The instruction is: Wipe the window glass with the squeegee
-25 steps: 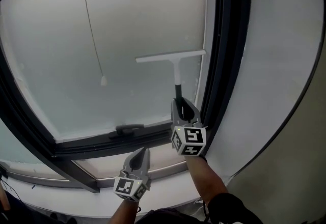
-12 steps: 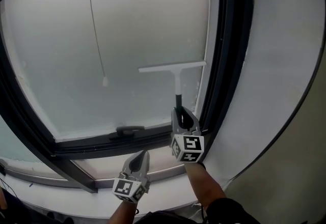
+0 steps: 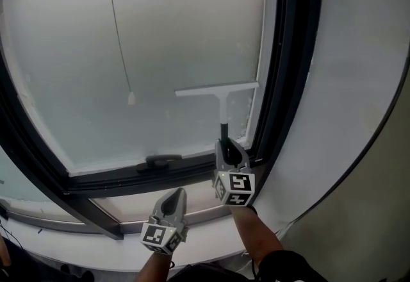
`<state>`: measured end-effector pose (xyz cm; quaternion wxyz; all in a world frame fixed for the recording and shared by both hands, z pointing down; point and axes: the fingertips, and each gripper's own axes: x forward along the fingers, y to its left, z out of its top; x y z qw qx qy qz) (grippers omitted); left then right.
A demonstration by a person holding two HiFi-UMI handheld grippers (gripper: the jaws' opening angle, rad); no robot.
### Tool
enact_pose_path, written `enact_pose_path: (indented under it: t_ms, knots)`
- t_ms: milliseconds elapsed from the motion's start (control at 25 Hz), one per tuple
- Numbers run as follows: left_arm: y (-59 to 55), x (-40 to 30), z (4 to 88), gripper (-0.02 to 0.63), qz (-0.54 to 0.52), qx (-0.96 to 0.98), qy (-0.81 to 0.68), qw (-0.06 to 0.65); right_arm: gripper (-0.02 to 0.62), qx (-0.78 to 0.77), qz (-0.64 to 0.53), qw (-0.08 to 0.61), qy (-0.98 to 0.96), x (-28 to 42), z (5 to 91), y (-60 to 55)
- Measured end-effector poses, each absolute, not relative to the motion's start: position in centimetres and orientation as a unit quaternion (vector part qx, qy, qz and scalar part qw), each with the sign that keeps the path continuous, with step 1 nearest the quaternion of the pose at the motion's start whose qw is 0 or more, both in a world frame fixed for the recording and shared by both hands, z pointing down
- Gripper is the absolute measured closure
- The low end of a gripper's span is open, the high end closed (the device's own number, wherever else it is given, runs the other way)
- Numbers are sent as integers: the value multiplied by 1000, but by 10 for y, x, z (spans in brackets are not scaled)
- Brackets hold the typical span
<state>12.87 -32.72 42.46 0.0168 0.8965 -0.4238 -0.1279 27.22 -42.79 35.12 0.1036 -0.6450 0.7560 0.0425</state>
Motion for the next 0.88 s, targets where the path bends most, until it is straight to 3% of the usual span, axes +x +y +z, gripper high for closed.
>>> enact_pose_path:
  t_ms: [880]
  knots:
    - [-334, 122, 432, 607, -125, 897, -423, 25, 499, -658, 5, 75, 749, 271, 403, -423]
